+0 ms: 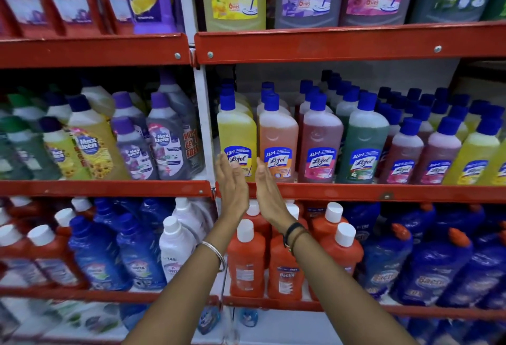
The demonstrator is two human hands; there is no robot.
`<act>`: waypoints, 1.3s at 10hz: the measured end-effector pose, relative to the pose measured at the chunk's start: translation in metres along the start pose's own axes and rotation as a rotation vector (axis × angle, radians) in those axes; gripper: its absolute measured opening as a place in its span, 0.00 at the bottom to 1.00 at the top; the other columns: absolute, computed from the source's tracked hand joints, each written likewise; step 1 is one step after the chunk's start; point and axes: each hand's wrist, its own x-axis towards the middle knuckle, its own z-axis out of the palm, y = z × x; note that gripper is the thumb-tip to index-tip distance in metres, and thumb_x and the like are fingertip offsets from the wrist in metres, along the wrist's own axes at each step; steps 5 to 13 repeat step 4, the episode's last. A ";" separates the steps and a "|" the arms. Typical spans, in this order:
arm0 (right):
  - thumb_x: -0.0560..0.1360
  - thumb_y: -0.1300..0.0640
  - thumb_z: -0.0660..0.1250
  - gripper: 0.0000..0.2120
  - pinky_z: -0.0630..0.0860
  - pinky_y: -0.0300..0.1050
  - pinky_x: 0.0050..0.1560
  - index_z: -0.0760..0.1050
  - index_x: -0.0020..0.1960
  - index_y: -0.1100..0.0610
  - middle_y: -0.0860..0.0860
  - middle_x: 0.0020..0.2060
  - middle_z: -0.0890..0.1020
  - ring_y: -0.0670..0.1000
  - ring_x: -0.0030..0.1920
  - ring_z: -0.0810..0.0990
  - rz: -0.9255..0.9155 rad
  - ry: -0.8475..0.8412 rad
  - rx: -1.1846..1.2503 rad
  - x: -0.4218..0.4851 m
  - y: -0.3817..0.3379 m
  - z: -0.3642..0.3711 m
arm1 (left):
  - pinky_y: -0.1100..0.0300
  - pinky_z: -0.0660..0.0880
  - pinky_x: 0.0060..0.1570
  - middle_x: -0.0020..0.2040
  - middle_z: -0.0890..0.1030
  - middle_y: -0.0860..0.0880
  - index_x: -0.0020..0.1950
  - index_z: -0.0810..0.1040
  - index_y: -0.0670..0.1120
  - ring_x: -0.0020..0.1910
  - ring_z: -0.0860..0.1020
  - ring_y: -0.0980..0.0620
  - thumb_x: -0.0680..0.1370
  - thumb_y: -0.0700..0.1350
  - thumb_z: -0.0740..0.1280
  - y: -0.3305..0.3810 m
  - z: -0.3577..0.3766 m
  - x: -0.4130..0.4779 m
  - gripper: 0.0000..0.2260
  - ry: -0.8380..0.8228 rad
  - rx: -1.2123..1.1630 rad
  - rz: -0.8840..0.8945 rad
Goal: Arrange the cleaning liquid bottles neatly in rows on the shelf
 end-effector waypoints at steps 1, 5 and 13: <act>0.68 0.30 0.40 0.44 0.44 0.37 0.72 0.49 0.76 0.54 0.49 0.77 0.51 0.44 0.76 0.49 0.079 0.003 -0.012 0.003 -0.001 0.010 | 0.59 0.45 0.73 0.78 0.52 0.44 0.76 0.49 0.45 0.77 0.49 0.50 0.73 0.69 0.37 -0.014 0.002 0.007 0.38 -0.013 0.061 0.008; 0.77 0.38 0.44 0.32 0.52 0.46 0.76 0.60 0.73 0.55 0.52 0.74 0.64 0.47 0.74 0.60 0.077 0.083 0.038 0.004 0.003 -0.004 | 0.60 0.44 0.72 0.78 0.53 0.44 0.76 0.50 0.44 0.77 0.49 0.50 0.81 0.55 0.45 -0.006 0.000 0.007 0.26 -0.034 0.111 -0.046; 0.77 0.38 0.44 0.32 0.52 0.46 0.76 0.60 0.73 0.55 0.52 0.74 0.64 0.47 0.74 0.60 0.077 0.083 0.038 0.004 0.003 -0.004 | 0.60 0.44 0.72 0.78 0.53 0.44 0.76 0.50 0.44 0.77 0.49 0.50 0.81 0.55 0.45 -0.006 0.000 0.007 0.26 -0.034 0.111 -0.046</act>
